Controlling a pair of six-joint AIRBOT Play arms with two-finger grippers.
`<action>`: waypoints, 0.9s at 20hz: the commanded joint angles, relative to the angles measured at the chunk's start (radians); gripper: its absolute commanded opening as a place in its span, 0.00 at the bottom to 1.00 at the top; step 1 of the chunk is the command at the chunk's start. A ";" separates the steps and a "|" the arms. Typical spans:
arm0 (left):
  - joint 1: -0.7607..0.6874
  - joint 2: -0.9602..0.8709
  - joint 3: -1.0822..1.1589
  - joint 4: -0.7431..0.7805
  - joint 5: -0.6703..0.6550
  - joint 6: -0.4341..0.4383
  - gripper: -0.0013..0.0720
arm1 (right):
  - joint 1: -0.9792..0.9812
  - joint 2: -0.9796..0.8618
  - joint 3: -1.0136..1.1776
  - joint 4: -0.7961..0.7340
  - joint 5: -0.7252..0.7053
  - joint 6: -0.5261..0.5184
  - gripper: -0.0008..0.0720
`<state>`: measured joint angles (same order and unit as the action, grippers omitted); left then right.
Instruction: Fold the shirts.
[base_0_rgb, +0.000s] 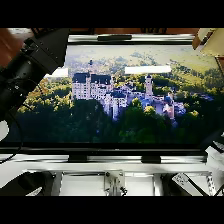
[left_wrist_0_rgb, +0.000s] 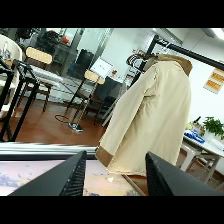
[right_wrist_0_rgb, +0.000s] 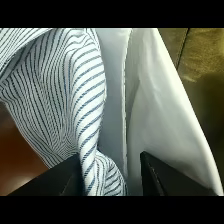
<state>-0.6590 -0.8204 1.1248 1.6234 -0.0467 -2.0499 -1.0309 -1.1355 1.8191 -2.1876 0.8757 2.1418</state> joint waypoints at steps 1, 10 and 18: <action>0.000 -0.002 0.000 0.000 -0.003 0.001 0.63 | -0.002 0.048 0.001 0.007 0.085 -0.011 0.63; 0.005 -0.021 0.000 0.003 -0.243 0.079 0.68 | -0.002 0.170 0.001 0.511 0.465 -0.246 0.63; 0.029 -0.038 0.005 0.003 -0.696 0.077 0.66 | 0.190 0.145 -0.283 0.827 0.823 -0.423 0.63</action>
<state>-0.6365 -0.8536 1.1259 1.6253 -0.5297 -1.9747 -0.9573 -0.9878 1.6695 -1.4940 1.5890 1.7950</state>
